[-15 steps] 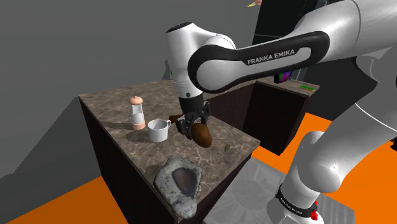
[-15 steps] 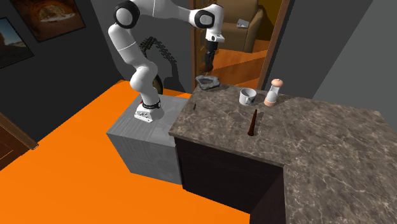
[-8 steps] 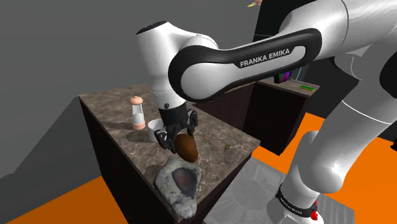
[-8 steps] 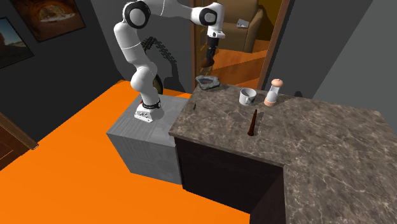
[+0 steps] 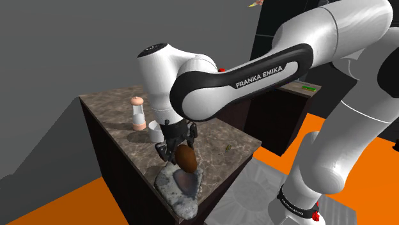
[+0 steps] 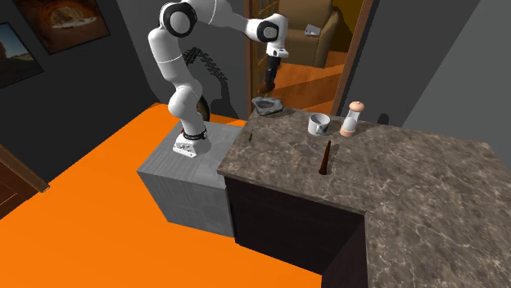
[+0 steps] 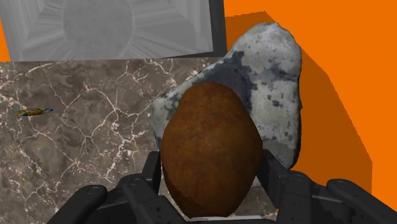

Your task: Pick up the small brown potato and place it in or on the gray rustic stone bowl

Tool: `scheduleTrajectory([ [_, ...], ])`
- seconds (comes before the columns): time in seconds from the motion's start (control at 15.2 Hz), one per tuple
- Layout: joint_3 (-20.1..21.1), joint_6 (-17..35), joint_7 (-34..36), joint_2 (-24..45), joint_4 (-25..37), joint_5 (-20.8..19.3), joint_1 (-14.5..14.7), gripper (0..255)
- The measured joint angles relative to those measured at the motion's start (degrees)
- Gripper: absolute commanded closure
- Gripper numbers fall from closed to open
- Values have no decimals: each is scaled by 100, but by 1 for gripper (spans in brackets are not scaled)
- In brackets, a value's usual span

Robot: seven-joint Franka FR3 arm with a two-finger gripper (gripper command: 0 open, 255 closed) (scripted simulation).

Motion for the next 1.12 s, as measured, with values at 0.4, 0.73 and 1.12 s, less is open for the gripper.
scheduleTrajectory([
  [0.4, 35, 370, 90, 129, -265, -59, 1, 255],
  [0.73, 34, 392, 91, 137, -278, -65, -1, 255],
  [1.12, 34, 392, 91, 137, -278, -65, -1, 0],
])
